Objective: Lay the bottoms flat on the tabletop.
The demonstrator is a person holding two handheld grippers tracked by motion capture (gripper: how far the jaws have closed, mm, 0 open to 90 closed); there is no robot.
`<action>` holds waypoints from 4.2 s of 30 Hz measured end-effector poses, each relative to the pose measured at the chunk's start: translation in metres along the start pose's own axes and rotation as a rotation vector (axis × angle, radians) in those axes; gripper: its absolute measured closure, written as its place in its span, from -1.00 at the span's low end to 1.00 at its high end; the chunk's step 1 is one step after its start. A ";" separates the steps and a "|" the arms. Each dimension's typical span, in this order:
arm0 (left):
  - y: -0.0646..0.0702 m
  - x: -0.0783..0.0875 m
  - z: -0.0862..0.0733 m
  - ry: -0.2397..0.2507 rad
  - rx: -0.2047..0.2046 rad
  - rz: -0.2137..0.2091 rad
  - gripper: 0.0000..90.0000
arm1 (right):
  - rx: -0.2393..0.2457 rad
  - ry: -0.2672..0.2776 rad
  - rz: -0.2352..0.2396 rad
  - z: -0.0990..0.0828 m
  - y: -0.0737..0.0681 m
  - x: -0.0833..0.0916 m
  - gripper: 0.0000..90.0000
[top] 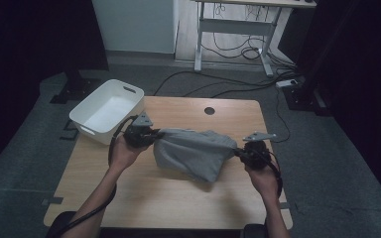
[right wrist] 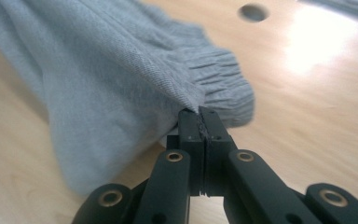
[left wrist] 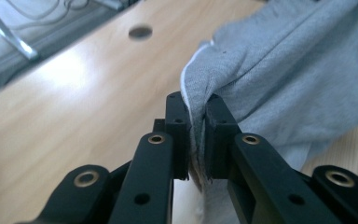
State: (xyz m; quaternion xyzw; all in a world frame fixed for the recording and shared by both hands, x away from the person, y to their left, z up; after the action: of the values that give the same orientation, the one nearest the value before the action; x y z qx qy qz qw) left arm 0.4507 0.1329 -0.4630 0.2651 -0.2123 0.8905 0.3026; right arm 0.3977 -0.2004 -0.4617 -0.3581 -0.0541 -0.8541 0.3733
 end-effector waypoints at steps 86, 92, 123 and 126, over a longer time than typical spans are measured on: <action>-0.031 -0.042 -0.124 -0.301 0.080 0.193 -0.25 | 0.024 -0.194 0.097 -0.044 -0.033 -0.127 0.93; -0.041 -0.035 -0.132 -0.320 0.103 0.235 -0.23 | -0.044 -0.145 -0.002 -0.065 -0.004 -0.069 0.94; -0.004 0.012 -0.130 -0.312 0.036 -0.015 -0.08 | -0.096 -0.177 0.077 -0.098 -0.011 -0.045 0.51; -0.018 0.009 -0.108 -0.264 0.070 0.024 -0.13 | -0.097 -0.137 0.049 -0.085 -0.005 -0.037 0.31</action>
State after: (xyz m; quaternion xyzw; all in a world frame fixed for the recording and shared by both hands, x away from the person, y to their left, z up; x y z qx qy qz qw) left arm 0.4188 0.2082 -0.5366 0.3878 -0.2222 0.8583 0.2521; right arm 0.3631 -0.2054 -0.5477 -0.4346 -0.0293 -0.8199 0.3715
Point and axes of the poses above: each handheld gripper's, and its own axes: x roughly backward along the jaws, z roughly out of its top, y roughly to its right, the point moved 6 cm from there along -x, roughly forward along the jaws, and after that the axes turned 15 degrees about z, right-handed, at the moved point
